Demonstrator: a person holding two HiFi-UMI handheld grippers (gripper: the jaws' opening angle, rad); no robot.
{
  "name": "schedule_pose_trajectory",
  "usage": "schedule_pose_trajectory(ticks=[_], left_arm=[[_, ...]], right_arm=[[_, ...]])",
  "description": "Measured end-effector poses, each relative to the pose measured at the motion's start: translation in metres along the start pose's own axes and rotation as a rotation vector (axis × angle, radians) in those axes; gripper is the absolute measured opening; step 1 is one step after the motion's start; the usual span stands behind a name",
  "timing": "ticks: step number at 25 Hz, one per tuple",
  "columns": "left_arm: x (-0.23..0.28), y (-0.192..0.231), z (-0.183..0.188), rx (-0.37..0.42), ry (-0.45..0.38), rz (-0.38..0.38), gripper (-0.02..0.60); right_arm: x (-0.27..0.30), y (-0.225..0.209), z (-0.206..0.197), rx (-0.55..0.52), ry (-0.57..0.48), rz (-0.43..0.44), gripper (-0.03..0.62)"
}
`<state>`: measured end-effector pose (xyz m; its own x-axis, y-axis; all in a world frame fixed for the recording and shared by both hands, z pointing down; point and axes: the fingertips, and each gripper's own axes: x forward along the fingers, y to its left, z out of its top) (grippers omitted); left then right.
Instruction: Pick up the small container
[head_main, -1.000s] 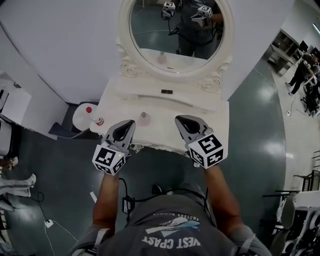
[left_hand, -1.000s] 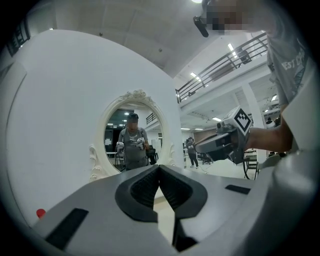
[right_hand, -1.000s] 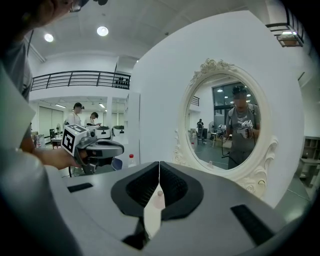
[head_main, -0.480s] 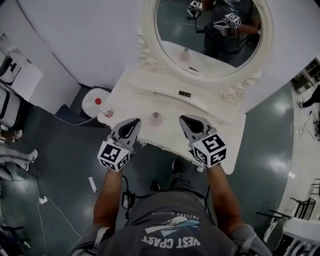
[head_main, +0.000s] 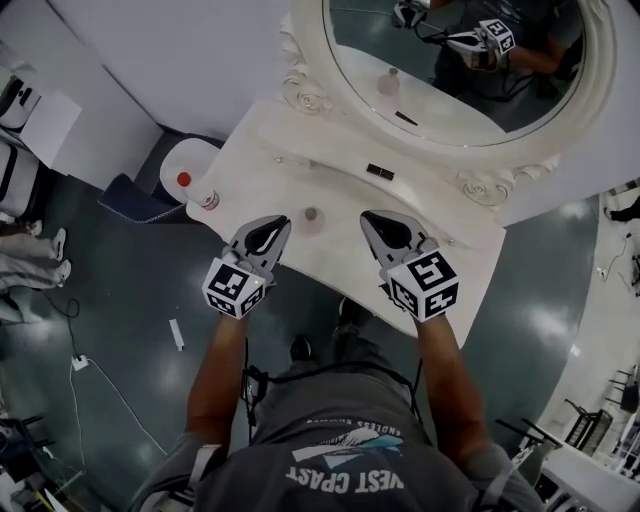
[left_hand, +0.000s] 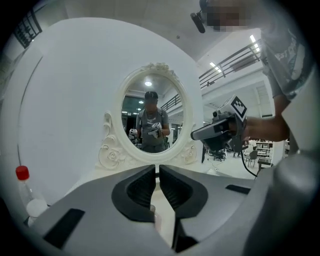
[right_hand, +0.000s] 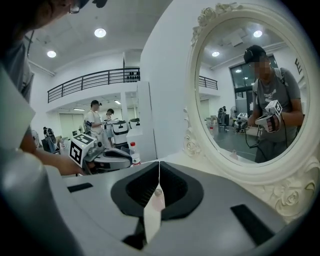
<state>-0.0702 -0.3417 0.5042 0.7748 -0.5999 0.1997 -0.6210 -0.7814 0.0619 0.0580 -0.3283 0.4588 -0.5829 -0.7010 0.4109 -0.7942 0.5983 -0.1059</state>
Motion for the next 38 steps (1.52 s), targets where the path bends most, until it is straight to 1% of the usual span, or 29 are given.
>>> schedule_pose_trajectory(ticks=[4,7,11,14,18,21,22,28,33,36,38], left_arm=[[0.02,0.004,-0.02,-0.009,0.025,-0.006,0.021],[0.035,0.007,-0.043,-0.032,0.05,-0.003,0.03],[0.053,0.008,-0.073,-0.062,0.089,0.006,0.085],[0.063,0.007,-0.091,-0.064,0.118,0.016,0.112],[0.078,0.011,-0.114,-0.065,0.156,0.042,0.202],[0.087,0.015,-0.128,-0.071,0.177,0.06,0.25],[0.09,0.015,-0.132,-0.073,0.183,0.062,0.258],[0.108,0.02,-0.15,-0.071,0.207,0.061,0.261],[0.122,0.029,-0.161,-0.023,0.245,0.079,0.259],[0.124,0.027,-0.162,-0.018,0.238,0.062,0.223],[0.125,0.024,-0.161,-0.003,0.231,0.054,0.171]], right_arm=[[0.007,-0.013,-0.009,0.008,0.021,0.006,0.026],[0.009,-0.022,-0.02,0.018,0.041,0.006,0.026],[0.008,-0.032,-0.037,0.036,0.073,0.003,0.026],[0.007,-0.038,-0.05,0.054,0.093,-0.001,0.026],[0.008,-0.045,-0.064,0.076,0.109,-0.002,0.026],[0.007,-0.049,-0.074,0.092,0.123,0.0,0.026],[0.006,-0.051,-0.077,0.098,0.128,-0.001,0.026],[0.008,-0.057,-0.089,0.122,0.148,-0.005,0.026],[0.012,-0.061,-0.094,0.136,0.157,-0.011,0.026],[0.014,-0.058,-0.096,0.143,0.166,-0.008,0.026],[0.015,-0.056,-0.096,0.143,0.167,-0.007,0.026]])
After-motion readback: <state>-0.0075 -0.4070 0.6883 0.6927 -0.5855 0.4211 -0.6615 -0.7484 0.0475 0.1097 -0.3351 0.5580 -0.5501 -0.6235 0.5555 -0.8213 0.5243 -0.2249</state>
